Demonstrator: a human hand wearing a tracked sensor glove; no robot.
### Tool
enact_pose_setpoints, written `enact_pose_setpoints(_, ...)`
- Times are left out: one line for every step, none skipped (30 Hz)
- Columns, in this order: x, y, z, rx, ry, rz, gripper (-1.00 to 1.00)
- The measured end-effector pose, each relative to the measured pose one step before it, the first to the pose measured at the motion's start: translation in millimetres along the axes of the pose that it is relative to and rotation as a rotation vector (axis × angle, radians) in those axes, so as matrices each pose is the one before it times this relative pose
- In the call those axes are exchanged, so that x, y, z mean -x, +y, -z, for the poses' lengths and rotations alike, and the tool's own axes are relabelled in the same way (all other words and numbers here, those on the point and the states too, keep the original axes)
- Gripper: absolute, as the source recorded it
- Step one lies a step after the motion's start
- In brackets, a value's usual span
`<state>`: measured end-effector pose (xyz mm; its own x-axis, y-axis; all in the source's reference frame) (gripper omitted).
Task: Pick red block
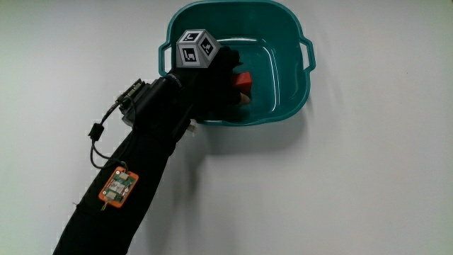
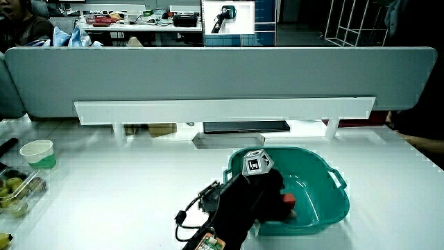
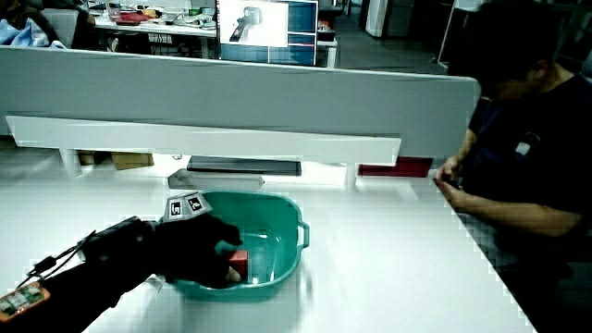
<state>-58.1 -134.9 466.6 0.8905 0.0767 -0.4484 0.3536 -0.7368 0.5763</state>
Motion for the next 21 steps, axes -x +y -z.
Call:
enact_pose_setpoints(0.51, -0.09, -0.21, -0.01028, -0.00961, -0.00037, 0.35)
enact_pose_setpoints(1.07, 0.95, -0.02, 0.0001, -0.00504, 0.00244, 0.37)
enact_pose_setpoints(-1.38, -2.35, -1.85, 0.00113, -0.0039, -0.01464, 0.39)
enact_pose_setpoints(0.85, 0.84, 0.14, -0.00347, -0.0022, -0.00004, 0.41)
enact_pose_setpoints(0.88, 0.79, 0.28, 0.00267, 0.00199, -0.00169, 0.43)
enact_pose_setpoints(0.74, 0.59, 0.58, 0.0033, -0.00506, -0.00567, 0.46)
enact_pose_setpoints(-0.56, -0.9, -0.29, -0.00313, 0.00186, -0.00309, 0.48)
enact_pose_setpoints(0.43, 0.56, 0.52, 0.00295, -0.00117, -0.00043, 0.5)
enact_pose_setpoints(0.18, 0.24, 0.25, -0.00158, -0.00292, -0.00253, 0.52)
enact_pose_setpoints(0.53, 1.34, 0.73, -0.00517, 0.00694, 0.00369, 0.54)
enact_pose_setpoints(-0.66, -0.75, -0.51, -0.00618, 0.00311, -0.00634, 0.57)
enact_pose_setpoints(0.02, 0.2, 0.22, 0.00336, -0.00788, 0.00311, 0.59)
enact_pose_setpoints(-1.52, -1.84, -1.33, 0.0014, 0.00377, -0.0053, 0.61)
enact_pose_setpoints(1.45, 2.28, 1.59, -0.0021, 0.00285, 0.0034, 0.63)
enact_pose_setpoints(-1.09, -1.61, -0.77, -0.00016, -0.00057, -0.00317, 0.65)
enact_pose_setpoints(0.54, 0.88, 0.71, -0.00008, -0.00288, -0.00636, 0.67)
enact_pose_setpoints(0.15, 0.39, 0.28, -0.01099, 0.00428, 0.00804, 0.7)
enact_pose_setpoints(0.42, 0.68, 0.71, -0.0006, 0.00169, -0.00152, 0.72)
enact_pose_setpoints(-1.07, -1.46, -0.72, -0.00719, 0.00443, -0.00074, 0.74)
enact_pose_setpoints(-0.14, 0.1, 0.37, 0.00539, -0.00631, -0.00314, 0.76)
enact_pose_setpoints(-0.23, 0.13, 0.23, 0.00135, 0.00136, -0.00255, 0.78)
